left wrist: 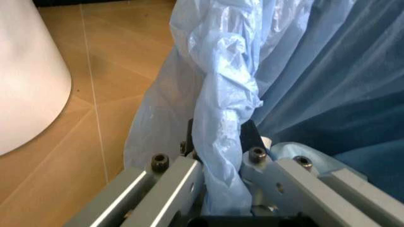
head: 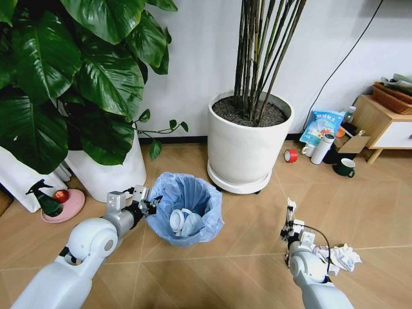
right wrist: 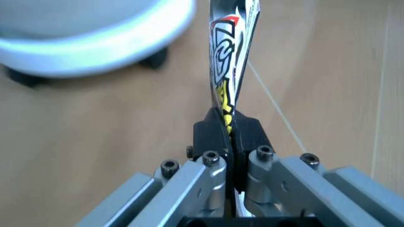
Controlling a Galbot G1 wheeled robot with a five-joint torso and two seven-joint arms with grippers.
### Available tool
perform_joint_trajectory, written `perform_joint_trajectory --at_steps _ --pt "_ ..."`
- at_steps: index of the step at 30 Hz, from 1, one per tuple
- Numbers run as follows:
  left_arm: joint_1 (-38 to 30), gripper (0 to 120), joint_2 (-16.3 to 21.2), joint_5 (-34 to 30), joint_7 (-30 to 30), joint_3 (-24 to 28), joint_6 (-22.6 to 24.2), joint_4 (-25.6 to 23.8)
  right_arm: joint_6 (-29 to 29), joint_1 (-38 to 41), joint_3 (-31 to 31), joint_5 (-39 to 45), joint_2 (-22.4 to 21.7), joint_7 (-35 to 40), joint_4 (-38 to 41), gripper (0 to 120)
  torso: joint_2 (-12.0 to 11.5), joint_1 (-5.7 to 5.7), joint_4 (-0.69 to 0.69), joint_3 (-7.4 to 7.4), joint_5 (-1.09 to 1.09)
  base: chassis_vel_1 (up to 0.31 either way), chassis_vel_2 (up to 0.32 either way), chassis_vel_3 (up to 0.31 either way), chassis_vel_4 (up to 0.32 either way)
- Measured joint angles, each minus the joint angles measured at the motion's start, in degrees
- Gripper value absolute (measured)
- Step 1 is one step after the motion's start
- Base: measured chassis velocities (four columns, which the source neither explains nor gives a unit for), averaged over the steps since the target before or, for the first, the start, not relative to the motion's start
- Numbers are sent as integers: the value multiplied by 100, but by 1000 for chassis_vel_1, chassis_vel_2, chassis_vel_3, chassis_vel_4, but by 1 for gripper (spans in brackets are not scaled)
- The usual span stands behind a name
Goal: Pick up the trash bin and place the garbage on the floor into it.
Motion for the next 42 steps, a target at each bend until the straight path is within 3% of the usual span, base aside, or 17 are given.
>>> perform_joint_trajectory --at_steps 5,8,13,18,29,34,42 --pt "11 0 4 -3 -30 3 1 -16 122 -208 -210 -279 -305 -211 920 0 0 0 1 0 1 0 0 0 0" --pt "44 0 -27 5 -65 23 8 -34 250 -278 -443 -490 -902 -548 1565 0 0 0 1 0 -1 0 0 0 0" --pt "56 0 -36 26 -79 62 16 -30 395 -50 -910 -273 -1630 -613 2148 0 0 0 1 0 0 0 0 0 0" --pt "18 0 -37 34 -98 124 37 -14 467 225 -1314 14 -2007 -655 2659 0 0 0 1 0 0 0 0 0 0" --pt "-138 0 66 -14 -171 226 152 75 974 1124 -2190 205 -2302 -780 2917 0 0 0 1 0 -1 0 0 0 0" --pt "-251 0 77 -85 -173 314 238 141 933 2148 -3464 597 -2247 -736 2965 0 0 0 1 1 0 0 0 0 0" --pt "-262 0 41 -85 -171 290 247 151 878 2849 -4363 850 -2105 -699 2957 0 0 0 0 0 -1 0 0 0 0"
